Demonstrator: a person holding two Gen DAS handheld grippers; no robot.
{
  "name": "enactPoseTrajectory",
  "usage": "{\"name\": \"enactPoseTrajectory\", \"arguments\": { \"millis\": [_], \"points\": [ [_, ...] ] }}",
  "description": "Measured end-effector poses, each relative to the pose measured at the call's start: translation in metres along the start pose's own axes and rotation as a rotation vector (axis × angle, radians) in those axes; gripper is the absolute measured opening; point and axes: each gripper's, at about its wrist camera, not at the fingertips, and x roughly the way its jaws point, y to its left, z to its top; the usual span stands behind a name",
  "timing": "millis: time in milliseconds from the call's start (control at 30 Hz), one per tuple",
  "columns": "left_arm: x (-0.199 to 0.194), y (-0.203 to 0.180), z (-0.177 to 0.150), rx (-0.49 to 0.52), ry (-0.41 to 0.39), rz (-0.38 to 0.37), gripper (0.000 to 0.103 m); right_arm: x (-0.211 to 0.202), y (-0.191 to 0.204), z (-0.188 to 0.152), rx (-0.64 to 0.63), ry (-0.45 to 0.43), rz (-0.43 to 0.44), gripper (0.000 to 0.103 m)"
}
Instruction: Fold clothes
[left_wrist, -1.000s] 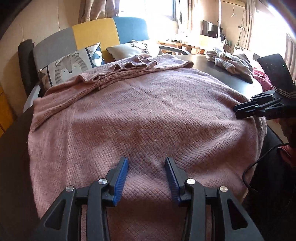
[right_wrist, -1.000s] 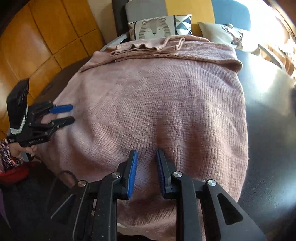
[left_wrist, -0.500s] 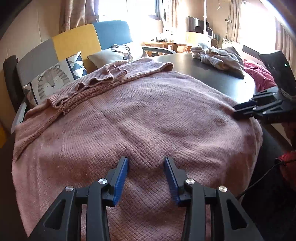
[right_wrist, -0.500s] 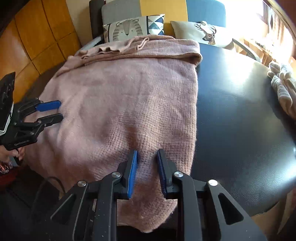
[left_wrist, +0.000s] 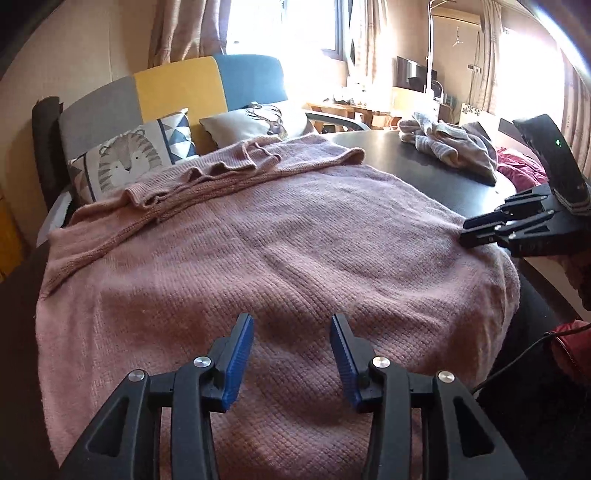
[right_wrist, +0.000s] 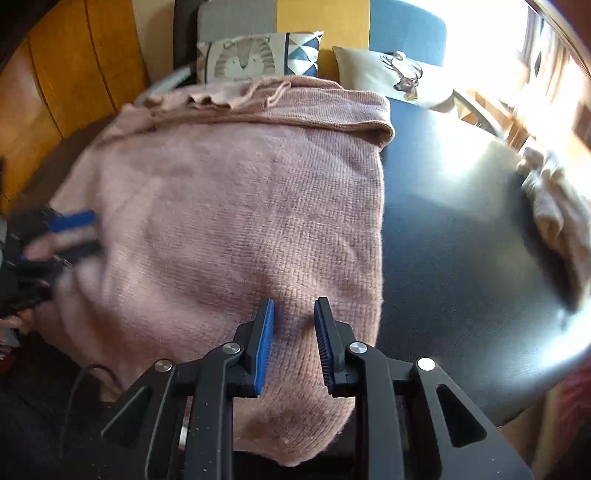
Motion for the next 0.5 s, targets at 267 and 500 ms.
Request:
{"name": "enactPoseTrajectory", "arguments": {
  "millis": [267,500],
  "points": [
    [0.004,0.026,-0.02,-0.131,0.031,-0.011,0.044,0.013,0.0,0.002,0.051,0.057,-0.015,0.028],
    [-0.004,0.027,-0.02,-0.146,0.033,0.012,0.044,0.014,0.004,0.002,0.041,0.059,-0.049,0.028]
  ]
}}
